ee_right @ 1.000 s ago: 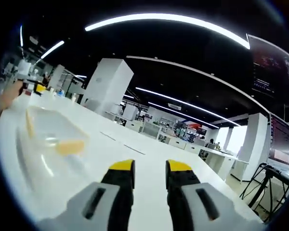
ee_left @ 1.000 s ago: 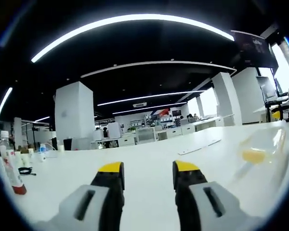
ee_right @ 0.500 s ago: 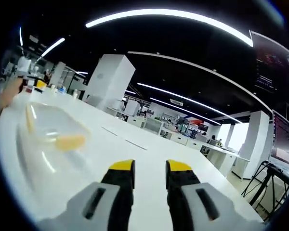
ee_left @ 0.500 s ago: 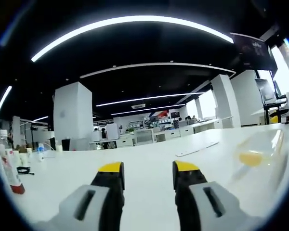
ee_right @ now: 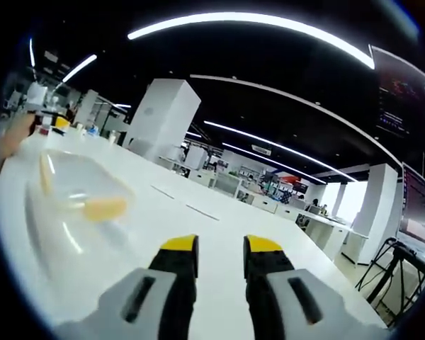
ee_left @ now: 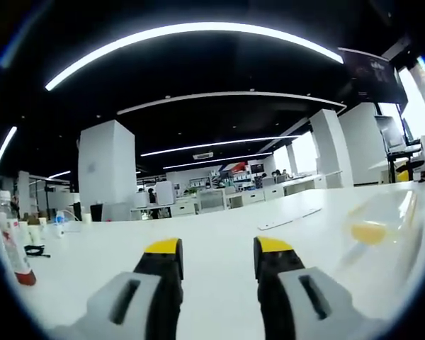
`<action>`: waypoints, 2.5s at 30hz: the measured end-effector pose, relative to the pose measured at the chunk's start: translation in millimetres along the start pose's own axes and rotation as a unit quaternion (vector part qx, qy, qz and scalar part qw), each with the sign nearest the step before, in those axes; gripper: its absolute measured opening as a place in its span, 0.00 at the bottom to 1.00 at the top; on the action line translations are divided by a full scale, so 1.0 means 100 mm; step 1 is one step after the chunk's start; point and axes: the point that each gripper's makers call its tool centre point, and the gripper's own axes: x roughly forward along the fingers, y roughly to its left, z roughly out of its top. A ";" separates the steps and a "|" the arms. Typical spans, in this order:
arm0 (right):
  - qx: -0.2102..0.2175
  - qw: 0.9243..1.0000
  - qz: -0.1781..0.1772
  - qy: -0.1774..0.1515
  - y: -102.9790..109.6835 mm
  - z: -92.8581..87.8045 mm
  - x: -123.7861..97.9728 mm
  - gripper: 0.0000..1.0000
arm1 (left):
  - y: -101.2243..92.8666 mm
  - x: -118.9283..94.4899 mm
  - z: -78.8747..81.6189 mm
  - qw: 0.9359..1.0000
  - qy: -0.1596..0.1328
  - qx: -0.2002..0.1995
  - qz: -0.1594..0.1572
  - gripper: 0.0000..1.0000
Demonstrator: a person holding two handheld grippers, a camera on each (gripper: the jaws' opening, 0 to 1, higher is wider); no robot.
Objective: Snap each plastic latch of the storage box into its locked position after aligning the lid with the box until every specified latch is closed and the lid sits flush.
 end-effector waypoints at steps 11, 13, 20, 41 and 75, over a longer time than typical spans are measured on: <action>-0.003 1.000 0.002 0.000 0.01 0.00 0.00 0.24 | 0.03 0.00 0.01 1.000 -0.002 -0.003 0.004 0.39; -0.003 1.000 0.002 0.000 0.01 0.00 0.00 0.24 | 0.03 0.00 0.01 1.000 -0.003 -0.004 0.005 0.39; 0.000 1.000 0.000 0.004 0.00 -0.02 0.00 0.24 | 0.04 -0.01 -0.01 1.000 -0.002 -0.005 0.005 0.39; -0.003 1.000 0.008 0.004 0.04 -0.03 0.03 0.23 | 0.04 -0.02 0.00 1.000 -0.007 -0.009 0.004 0.39; -0.006 1.000 0.018 -0.004 0.09 0.00 0.00 0.23 | 0.04 -0.03 0.02 1.000 -0.012 -0.010 0.004 0.39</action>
